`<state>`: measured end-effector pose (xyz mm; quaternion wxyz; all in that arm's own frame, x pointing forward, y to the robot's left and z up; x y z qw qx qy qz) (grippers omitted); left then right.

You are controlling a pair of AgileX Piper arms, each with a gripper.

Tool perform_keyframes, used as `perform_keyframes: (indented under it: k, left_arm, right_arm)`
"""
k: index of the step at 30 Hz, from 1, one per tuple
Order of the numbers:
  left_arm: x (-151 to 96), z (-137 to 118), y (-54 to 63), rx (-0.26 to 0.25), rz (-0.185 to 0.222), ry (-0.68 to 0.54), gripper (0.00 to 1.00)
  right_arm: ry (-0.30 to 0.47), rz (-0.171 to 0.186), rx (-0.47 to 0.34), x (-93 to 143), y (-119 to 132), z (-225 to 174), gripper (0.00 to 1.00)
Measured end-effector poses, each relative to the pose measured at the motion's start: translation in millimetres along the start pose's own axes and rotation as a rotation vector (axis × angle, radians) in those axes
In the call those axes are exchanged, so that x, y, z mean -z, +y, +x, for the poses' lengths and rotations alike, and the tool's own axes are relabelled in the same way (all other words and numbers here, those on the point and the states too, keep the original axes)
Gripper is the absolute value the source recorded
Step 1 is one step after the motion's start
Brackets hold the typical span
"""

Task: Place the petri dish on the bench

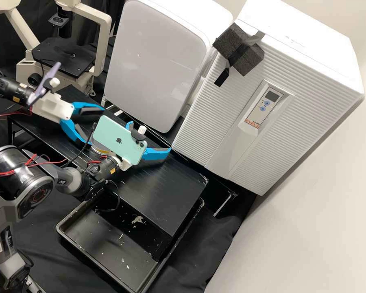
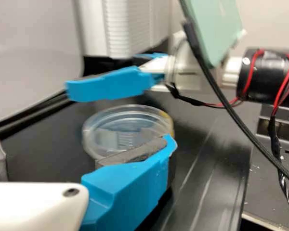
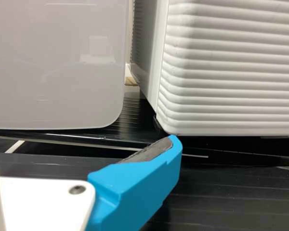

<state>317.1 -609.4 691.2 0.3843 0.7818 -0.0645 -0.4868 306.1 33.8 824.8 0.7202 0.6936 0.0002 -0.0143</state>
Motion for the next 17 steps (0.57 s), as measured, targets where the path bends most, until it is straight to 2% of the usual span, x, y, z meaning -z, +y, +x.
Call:
perform_keyframes:
  k: [5, 8, 10, 13, 15, 17]
  left_arm:
    - [5.3, -40.3, 7.0, -0.123, 0.011, 0.029, 1.0]
    - [8.1, -59.0, 9.9, -0.21, 0.076, 0.102, 1.0]
    - [9.7, -69.4, 8.0, -0.256, 0.129, 0.164, 1.0]
    - [12.0, -82.2, 5.7, -0.353, 0.215, 0.272, 1.0]
    - [15.5, -90.7, 5.2, -0.428, 0.238, 0.35, 1.0]
    - [18.9, -95.2, 5.4, -0.466, 0.276, 0.405, 1.0]
  right_arm:
    - [0.0, 0.0, 0.0, 0.0, 0.0, 0.0, 1.0]
    - [0.0, 0.0, 0.0, 0.0, 0.0, 0.0, 1.0]
    - [0.0, 0.0, 0.0, 0.0, 0.0, 0.0, 1.0]
    - [0.0, 0.0, 0.0, 0.0, 0.0, 0.0, 1.0]
    - [0.0, 0.0, 0.0, 0.0, 0.0, 0.0, 1.0]
    - [0.0, 0.0, 0.0, 0.0, 0.0, 0.0, 1.0]
